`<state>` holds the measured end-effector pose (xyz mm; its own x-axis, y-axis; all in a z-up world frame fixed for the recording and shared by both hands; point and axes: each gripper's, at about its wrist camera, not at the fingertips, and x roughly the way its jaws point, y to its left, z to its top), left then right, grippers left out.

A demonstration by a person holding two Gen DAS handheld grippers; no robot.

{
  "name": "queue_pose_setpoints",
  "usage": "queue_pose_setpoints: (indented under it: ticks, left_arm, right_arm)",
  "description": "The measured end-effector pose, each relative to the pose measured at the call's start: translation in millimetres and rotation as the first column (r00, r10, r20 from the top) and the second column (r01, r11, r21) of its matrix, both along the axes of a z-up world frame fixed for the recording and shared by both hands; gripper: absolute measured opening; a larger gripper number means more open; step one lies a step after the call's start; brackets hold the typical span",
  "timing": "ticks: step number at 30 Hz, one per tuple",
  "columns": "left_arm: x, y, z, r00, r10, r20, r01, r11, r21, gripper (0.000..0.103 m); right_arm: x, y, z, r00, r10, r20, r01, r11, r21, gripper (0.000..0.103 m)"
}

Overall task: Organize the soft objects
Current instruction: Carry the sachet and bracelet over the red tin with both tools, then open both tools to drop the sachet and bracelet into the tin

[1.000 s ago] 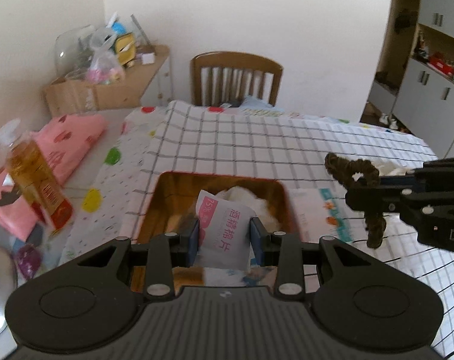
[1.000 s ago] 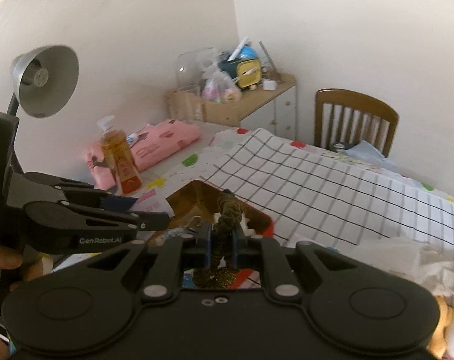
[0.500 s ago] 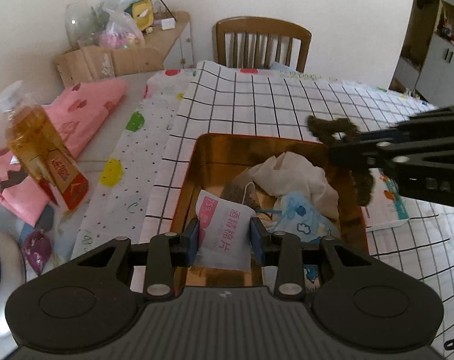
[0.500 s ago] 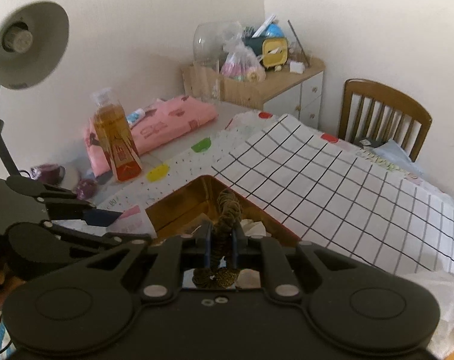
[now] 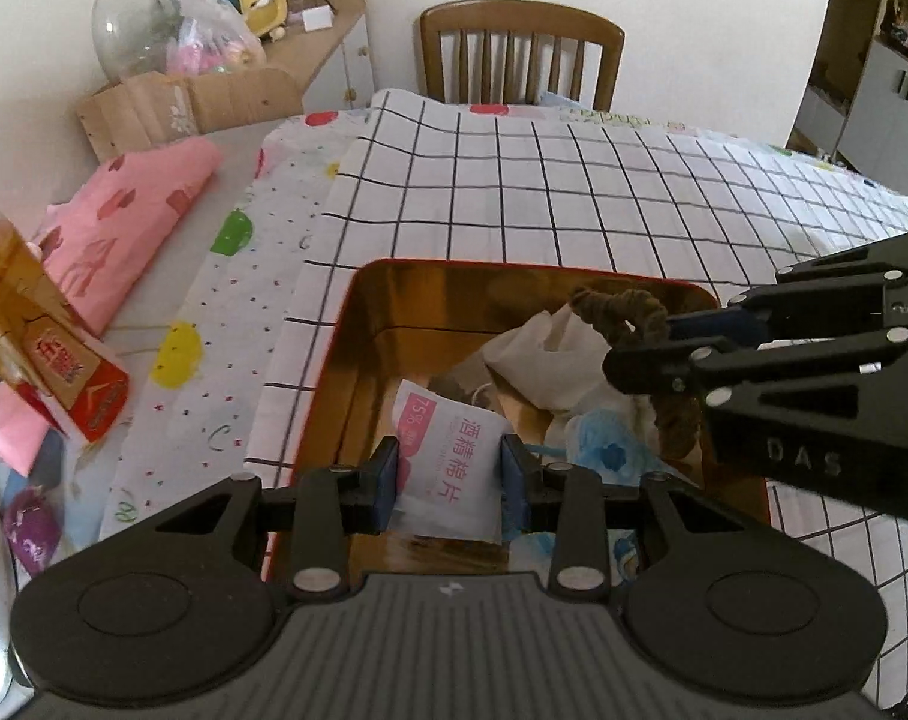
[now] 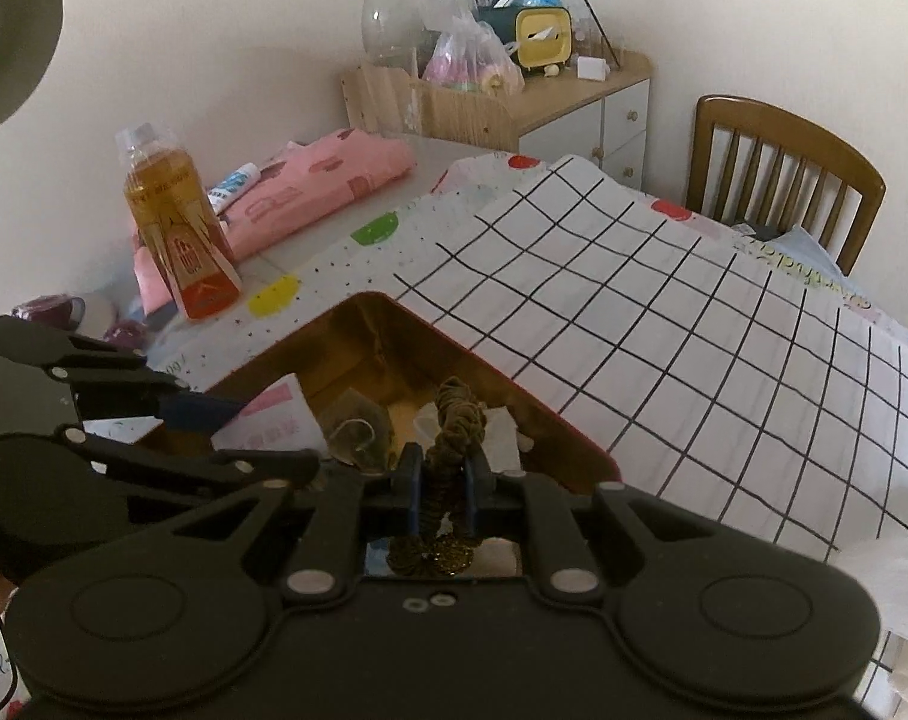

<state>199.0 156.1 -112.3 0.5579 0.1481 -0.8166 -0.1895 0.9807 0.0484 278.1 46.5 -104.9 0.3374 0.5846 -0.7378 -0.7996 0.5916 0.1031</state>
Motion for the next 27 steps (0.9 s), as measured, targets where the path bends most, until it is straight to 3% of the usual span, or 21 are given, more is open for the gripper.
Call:
queue_pose_setpoints:
  ticks: [11,14,20,27]
  left_arm:
    - [12.5,5.0,-14.9,0.998,0.011,-0.055,-0.013,0.999,-0.045,0.038]
    - [13.4,5.6,-15.2,0.998,0.012,-0.059,-0.015,0.999,-0.051,0.044]
    - [11.0,8.1,-13.6,0.998,0.029,-0.050,-0.031,0.998,-0.050,0.067]
    - [3.5,8.9,-4.8,0.999,0.031,-0.027,-0.032,0.998,-0.049,0.069]
  right_arm:
    - [1.6,-8.7,-10.8,0.999,0.010,-0.039,-0.010,1.000,0.001,0.024]
    - [-0.2,-11.3,-10.9,0.999,0.021,-0.040,-0.020,1.000,0.004,0.027]
    - [-2.8,-15.0,-8.5,0.999,0.029,-0.045,-0.028,1.000,0.013,0.038]
    - [-6.0,-24.0,2.5,0.998,0.026,-0.049,-0.024,0.998,0.050,0.050]
